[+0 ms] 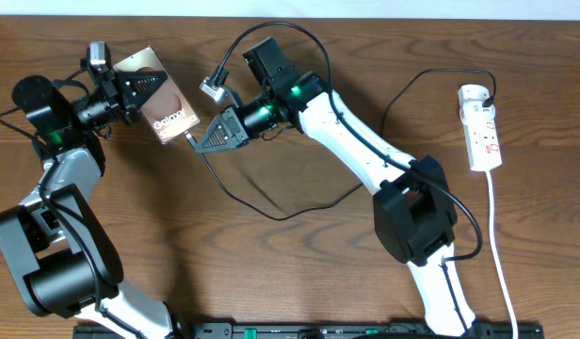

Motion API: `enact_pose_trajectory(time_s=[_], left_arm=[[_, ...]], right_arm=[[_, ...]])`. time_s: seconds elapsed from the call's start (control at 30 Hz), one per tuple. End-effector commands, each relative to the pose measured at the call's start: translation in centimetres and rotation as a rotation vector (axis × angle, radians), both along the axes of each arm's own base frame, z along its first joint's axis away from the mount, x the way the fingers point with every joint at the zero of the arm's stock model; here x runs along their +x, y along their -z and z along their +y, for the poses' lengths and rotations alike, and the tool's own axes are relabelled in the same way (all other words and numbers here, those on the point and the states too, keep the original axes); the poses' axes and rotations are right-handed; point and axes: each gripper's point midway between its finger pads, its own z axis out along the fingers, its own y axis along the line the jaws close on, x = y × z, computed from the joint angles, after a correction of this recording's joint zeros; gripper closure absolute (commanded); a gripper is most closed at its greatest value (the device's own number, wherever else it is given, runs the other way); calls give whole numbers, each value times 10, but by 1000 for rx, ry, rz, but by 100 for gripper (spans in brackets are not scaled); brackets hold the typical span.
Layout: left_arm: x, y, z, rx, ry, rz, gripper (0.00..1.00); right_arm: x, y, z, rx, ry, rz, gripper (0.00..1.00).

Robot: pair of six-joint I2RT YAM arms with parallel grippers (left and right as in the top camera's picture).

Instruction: Plug charger to phone and switch on socket

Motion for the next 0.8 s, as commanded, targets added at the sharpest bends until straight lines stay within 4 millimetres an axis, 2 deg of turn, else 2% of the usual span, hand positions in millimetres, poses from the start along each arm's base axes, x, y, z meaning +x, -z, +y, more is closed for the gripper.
enact_pose_trajectory(time_s=[0.0, 0.77], left_arm=[[1, -14, 0, 14, 10, -35, 93], [1, -14, 0, 14, 9, -35, 93]], right_arm=[[-11, -6, 3, 34, -45, 31, 99], [-14, -15, 4, 72, -67, 46, 99]])
